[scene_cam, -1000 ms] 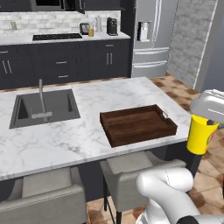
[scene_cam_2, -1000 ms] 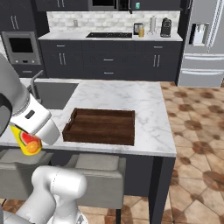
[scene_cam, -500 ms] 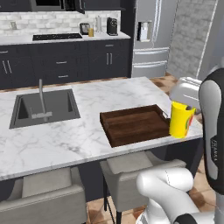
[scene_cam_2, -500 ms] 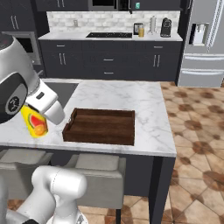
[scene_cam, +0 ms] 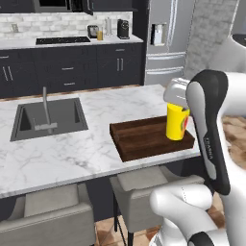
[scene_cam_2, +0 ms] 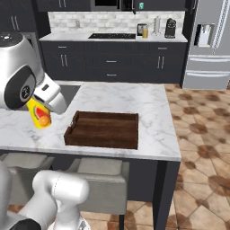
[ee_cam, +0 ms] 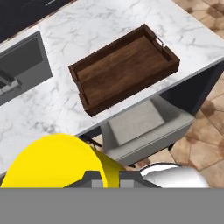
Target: There is a tray on the dining counter. Grab the cup, mug, and pitcher and place them on the tray. The pitcher may be placed next to the tray if it cannot fit the tray.
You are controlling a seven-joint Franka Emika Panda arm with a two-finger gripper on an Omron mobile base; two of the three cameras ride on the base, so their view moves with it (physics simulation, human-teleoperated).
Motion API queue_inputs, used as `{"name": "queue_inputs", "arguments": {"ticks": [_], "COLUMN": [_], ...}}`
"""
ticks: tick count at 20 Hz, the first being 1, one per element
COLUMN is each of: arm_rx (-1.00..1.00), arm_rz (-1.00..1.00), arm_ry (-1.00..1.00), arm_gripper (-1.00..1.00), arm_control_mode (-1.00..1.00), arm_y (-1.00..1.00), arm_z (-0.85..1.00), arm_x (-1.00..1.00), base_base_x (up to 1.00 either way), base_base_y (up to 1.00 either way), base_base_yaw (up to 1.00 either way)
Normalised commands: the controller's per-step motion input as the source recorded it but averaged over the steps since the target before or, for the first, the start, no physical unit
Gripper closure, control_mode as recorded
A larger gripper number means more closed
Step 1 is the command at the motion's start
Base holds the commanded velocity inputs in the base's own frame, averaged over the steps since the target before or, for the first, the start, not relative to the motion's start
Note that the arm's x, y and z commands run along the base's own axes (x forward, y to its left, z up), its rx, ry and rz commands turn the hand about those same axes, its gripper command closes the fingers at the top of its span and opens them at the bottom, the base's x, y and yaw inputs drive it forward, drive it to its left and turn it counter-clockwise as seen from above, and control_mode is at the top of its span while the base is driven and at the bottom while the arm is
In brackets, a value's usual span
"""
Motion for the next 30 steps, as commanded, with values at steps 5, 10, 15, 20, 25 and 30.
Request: {"name": "queue_inputs", "arguments": {"ticks": [5,10,15,20,25,30], "arm_rx": [0.00,0.00,0.00,0.00,0.00,0.00], "arm_rz": [0.00,0.00,0.00,0.00,0.00,0.00], "arm_ry": [0.00,0.00,0.00,0.00,0.00,0.00], "arm_gripper": [1.00,1.00,1.00,1.00,1.00,1.00], "arm_control_mode": [-1.00,-1.00,-1.00,-1.00,-1.00,-1.00], "arm_y": [0.24,0.03,0.00,0.00,0.00,0.00], "arm_z": [-0.11,-0.13,-0.11,-0.15,-0.22,-0.24], "arm_x": [0.55,0.45,0.35,0.28,0.11,0.07], "base_base_x": [0.00,0.00,0.00,0.00,0.00,0.00], "base_base_y": [0.00,0.00,0.00,0.00,0.00,0.00], "base_base_yaw": [0.00,0.00,0.00,0.00,0.00,0.00]}}
